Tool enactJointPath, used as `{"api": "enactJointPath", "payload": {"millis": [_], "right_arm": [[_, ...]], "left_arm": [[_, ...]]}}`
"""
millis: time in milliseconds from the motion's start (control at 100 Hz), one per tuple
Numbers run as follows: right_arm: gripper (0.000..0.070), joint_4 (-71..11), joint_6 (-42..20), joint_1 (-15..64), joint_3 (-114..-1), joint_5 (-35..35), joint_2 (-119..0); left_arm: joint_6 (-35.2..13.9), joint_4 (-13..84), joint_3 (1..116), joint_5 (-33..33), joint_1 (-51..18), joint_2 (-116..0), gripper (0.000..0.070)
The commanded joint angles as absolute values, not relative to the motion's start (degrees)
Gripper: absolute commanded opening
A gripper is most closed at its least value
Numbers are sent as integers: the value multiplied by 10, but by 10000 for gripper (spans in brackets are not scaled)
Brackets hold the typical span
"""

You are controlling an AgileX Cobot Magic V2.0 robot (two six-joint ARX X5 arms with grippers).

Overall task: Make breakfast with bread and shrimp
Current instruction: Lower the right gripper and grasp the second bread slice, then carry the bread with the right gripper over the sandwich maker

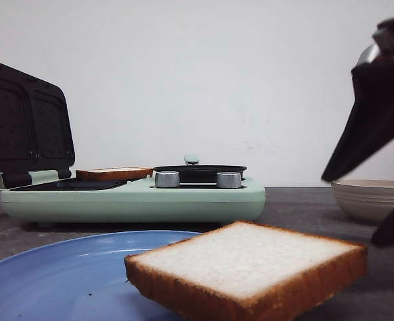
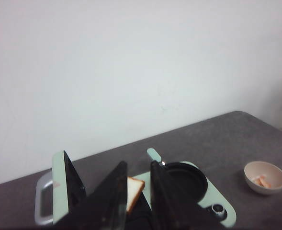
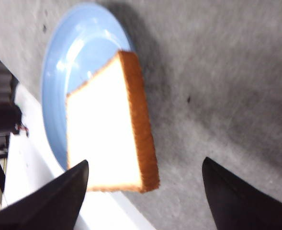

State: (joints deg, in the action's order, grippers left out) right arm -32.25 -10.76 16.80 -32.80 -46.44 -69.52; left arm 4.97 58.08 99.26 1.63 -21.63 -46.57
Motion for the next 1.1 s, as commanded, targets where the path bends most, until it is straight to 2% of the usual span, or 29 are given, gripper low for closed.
{"api": "enactJointPath", "payload": {"millis": [0,480,510,530,610,620,860,1090], "right_arm": [[456,-320,-83,177,-335,-464,-717],[445,-242,-101,237,-335,-467,-826],[394,-237,-103,240,-335,-467,-829],[337,-235,-105,241,-335,-467,-830],[9,-219,-114,245,-335,-468,-830],[0,-217,-116,245,-335,-469,-830],[2,-197,-177,245,-359,-495,-782],[2,-194,-222,245,-447,-494,-731]], "left_arm": [[53,582,1005,15,-219,-463,10],[53,606,1004,15,-219,-444,10],[53,606,1004,15,-219,-444,10],[53,606,1004,15,-219,-444,10],[53,606,1004,15,-219,-444,10],[53,606,1004,15,-219,-444,10],[53,607,1004,15,-223,-444,10],[53,607,1004,15,-226,-444,10]]}}
